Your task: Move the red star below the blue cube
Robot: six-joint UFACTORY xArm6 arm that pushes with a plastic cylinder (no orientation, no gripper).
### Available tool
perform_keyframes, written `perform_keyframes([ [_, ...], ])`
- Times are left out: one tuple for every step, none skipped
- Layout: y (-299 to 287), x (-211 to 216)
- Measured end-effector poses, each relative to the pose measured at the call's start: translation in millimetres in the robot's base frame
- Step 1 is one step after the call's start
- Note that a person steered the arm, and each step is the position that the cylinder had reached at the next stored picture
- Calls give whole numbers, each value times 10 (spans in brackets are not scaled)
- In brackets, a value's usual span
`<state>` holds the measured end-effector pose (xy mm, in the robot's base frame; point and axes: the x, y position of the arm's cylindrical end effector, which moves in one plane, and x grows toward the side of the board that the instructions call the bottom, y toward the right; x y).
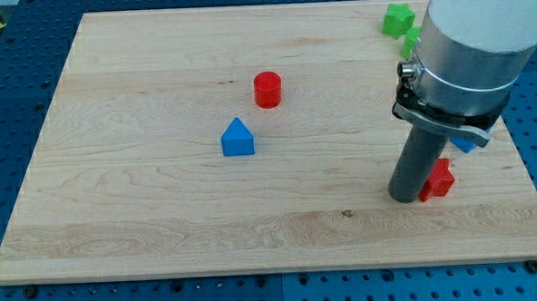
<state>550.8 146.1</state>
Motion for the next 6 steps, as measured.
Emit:
perform_keyframes([
  [139, 0],
  [316, 0],
  [448, 0],
  [578, 0],
  [765, 0],
  [906, 16],
])
